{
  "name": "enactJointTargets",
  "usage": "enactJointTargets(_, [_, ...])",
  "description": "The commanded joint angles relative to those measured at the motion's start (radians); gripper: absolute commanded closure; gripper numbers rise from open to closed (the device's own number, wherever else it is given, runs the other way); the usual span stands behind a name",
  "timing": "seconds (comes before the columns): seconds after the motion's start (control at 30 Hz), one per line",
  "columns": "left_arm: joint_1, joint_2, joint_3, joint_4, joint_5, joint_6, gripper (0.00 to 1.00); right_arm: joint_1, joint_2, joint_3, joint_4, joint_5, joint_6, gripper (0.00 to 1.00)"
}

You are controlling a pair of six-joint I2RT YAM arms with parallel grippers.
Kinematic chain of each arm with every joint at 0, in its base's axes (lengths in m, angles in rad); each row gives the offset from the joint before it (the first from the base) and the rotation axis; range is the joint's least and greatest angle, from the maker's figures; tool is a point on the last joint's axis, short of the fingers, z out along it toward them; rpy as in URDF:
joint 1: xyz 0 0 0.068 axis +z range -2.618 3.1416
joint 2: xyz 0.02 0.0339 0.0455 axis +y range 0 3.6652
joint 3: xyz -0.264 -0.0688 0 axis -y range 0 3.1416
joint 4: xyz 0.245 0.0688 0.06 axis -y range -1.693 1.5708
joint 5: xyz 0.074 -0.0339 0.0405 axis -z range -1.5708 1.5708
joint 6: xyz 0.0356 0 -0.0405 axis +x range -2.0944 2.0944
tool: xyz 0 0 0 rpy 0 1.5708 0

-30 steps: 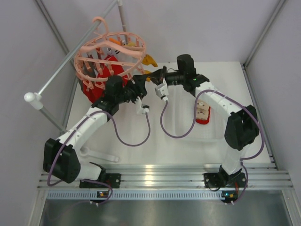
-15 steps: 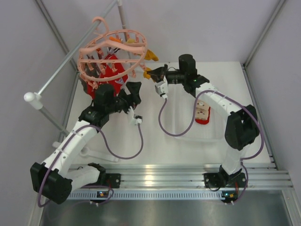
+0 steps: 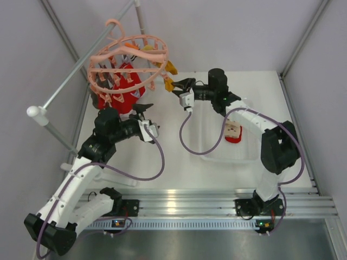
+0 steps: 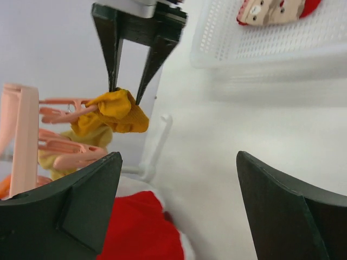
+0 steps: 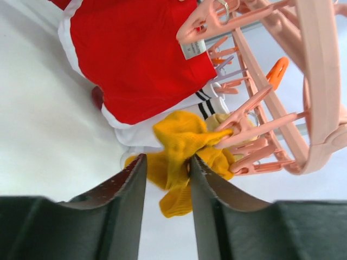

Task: Clip the socks to the hanger
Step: Clamp the sock onto the hanger, then open the clamp at the hanger.

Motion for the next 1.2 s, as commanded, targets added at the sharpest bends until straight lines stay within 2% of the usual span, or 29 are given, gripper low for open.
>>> enactJointTargets(0.0, [0.004, -0.037, -0.007, 0.147, -0.027, -0.453, 0.09, -0.006, -0.072, -0.042, 0.091, 0.015, 0.140, 0.62])
enactJointTargets(0.1, [0.004, -0.066, -0.004, 0.214, -0.106, -0.728, 0.06, -0.007, -0.115, -0.096, 0.097, 0.032, 0.177, 0.46])
enactJointTargets(0.27, [0.004, -0.089, 0.011, 0.239, -0.205, -0.915, 0.03, -0.009, -0.183, -0.174, 0.123, 0.087, 0.335, 0.22])
enactJointTargets(0.33, [0.004, -0.091, 0.028, 0.253, -0.236, -1.022, 0.02, -0.011, -0.218, -0.203, 0.140, 0.109, 0.473, 0.11])
enactJointTargets(0.37, [0.004, -0.089, 0.045, 0.251, -0.254, -1.061, 0.02, -0.011, -0.230, -0.211, 0.166, 0.112, 0.581, 0.01])
enactJointTargets(0.47, [0.004, -0.079, 0.069, 0.268, -0.273, -1.227, 0.02, -0.009, -0.267, -0.226, 0.203, 0.063, 0.781, 0.00])
enactJointTargets(0.5, [0.004, -0.080, 0.073, 0.273, -0.277, -1.301, 0.02, 0.002, -0.273, -0.236, 0.273, 0.055, 0.838, 0.00])
enactJointTargets(0.6, [0.010, -0.083, 0.082, 0.282, -0.253, -1.353, 0.02, 0.035, -0.270, -0.231, 0.367, 0.083, 1.024, 0.00])
enactJointTargets(0.73, [0.016, -0.068, 0.099, 0.337, -0.264, -1.370, 0.02, 0.078, -0.209, -0.161, 0.373, 0.048, 1.082, 0.02])
enactJointTargets(0.9, [0.024, -0.062, 0.135, 0.336, -0.184, -1.339, 0.07, 0.123, -0.096, -0.084, 0.476, 0.083, 1.128, 0.19])
enactJointTargets(0.93, [0.024, -0.062, 0.152, 0.327, -0.155, -1.328, 0.08, 0.127, -0.080, -0.073, 0.509, 0.094, 1.139, 0.28])
enactJointTargets(1.03, [0.028, -0.068, 0.165, 0.310, -0.121, -1.304, 0.13, 0.147, -0.034, -0.049, 0.565, 0.124, 1.147, 0.43])
enactJointTargets(1.17, [0.054, -0.065, 0.178, 0.323, -0.141, -1.327, 0.15, 0.178, 0.021, -0.039, 0.651, 0.190, 1.144, 0.47])
